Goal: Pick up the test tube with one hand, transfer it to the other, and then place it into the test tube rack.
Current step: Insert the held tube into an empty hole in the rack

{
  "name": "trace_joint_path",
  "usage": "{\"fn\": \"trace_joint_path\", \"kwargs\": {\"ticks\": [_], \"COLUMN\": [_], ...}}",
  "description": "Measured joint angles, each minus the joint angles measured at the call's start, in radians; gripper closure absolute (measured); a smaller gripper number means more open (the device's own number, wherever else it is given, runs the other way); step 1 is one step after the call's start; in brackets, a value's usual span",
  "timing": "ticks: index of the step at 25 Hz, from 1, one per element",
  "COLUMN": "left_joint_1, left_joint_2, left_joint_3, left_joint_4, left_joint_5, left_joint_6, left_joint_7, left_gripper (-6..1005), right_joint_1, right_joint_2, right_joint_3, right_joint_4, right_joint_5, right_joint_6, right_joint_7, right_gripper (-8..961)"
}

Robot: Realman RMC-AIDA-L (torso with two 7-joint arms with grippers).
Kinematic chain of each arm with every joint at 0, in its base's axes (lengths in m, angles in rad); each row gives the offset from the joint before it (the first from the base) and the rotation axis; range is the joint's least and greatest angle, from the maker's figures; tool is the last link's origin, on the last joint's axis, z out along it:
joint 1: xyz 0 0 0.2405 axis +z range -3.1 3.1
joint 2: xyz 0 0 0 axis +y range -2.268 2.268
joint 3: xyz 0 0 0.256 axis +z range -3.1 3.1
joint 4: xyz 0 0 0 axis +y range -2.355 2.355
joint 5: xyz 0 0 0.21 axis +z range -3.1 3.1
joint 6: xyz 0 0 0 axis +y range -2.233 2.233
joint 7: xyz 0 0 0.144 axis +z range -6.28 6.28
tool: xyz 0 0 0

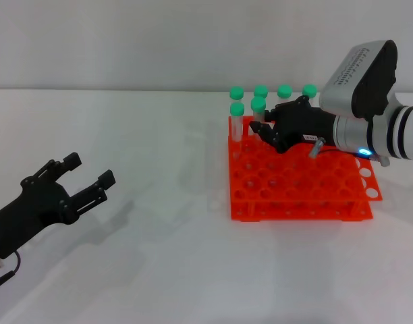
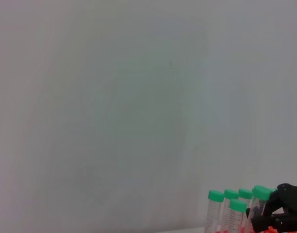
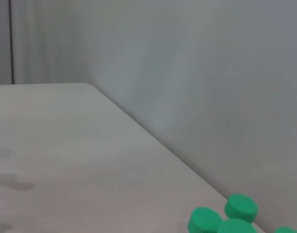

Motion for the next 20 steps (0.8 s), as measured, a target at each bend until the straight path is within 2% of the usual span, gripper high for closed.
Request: {"fn": "trace_joint_path", "kwargs": {"ticks": [11, 14, 20], "left_joint_1": [0.0, 0.002, 0.004], "left_joint_2": [0.0, -0.001, -0.001], "left_joint_3": [0.0, 0.0, 0.0], "left_joint_4": [0.0, 0.0, 0.0], "left_joint_5": [0.002, 0.002, -0.001], "left_joint_6": [0.001, 0.002, 0.008], "left_joint_7": [0.001, 0.001, 0.001], "left_gripper": [123, 123, 123], "right_joint_1": [-0.011, -0.014, -0.096], "right_joint_2": [0.005, 0.005, 0.004], "right_joint_3": [-0.001, 0.001, 0.005], "right_joint_4": [-0.012, -0.018, -0.124], "right_joint_5": [0.002, 0.007, 0.009], "right_joint_6": [0.003, 0.003, -0.016], "right_joint_7": [0.001, -0.001, -0.002], "right_gripper": [680, 540, 310]}}
